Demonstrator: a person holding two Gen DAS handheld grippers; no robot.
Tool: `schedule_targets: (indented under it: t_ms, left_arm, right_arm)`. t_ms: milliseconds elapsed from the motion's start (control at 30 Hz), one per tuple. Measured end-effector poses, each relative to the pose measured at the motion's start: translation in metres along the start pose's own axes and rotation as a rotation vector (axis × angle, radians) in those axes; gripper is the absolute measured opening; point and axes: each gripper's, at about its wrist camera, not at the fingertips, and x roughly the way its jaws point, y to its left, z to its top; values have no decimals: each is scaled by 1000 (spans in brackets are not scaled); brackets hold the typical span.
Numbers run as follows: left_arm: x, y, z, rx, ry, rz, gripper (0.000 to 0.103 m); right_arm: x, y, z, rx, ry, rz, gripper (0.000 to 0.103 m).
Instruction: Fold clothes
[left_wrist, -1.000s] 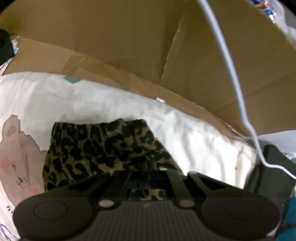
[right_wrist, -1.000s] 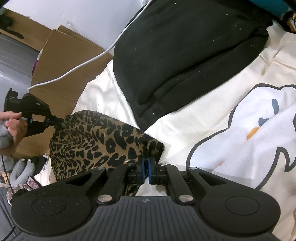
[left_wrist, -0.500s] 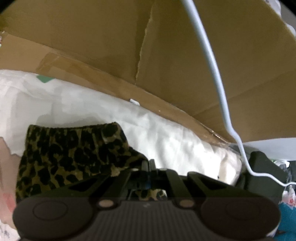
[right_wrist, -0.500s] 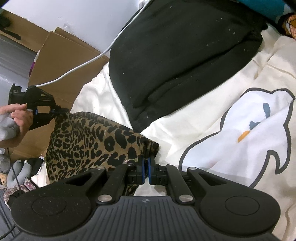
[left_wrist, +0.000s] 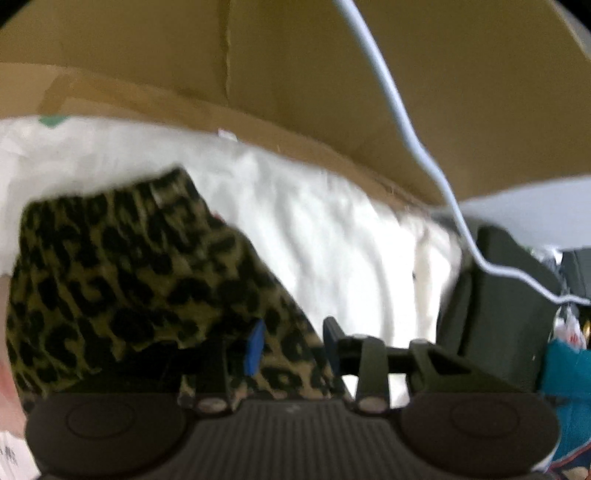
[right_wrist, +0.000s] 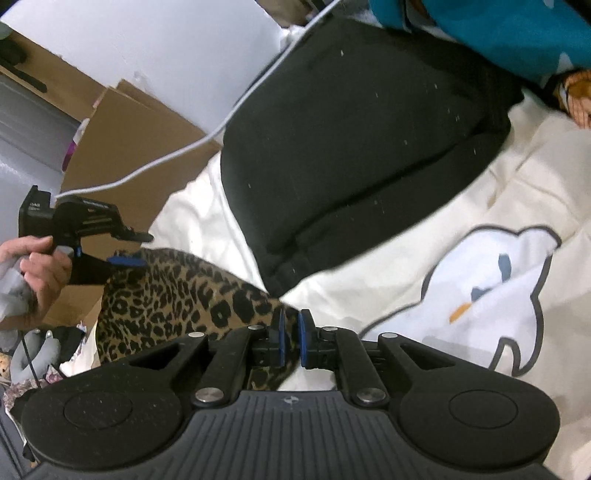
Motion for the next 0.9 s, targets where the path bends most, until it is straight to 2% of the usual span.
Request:
schedule_targets:
  t_ms: [133,333,567,833,900]
  left_arm:
    - [12,-10,-14,-7,54,3,30]
    - [24,-8,-21,-50,65,10,16]
    - [29,-12,-29,-55,91,12,15]
    - [40,-12,-30,-69,86,41,18]
    - [39,-12,-29,-61,81,35,10]
  right_arm:
    - [0,6,2,-16,-21,1,7]
    - [-1,13,3,-32,-29,21,7]
    - [0,23,7,-55,-40,64,7]
    - [14,35,3,-92,10,91,7]
    - [15,36,0,-97,17,93,7]
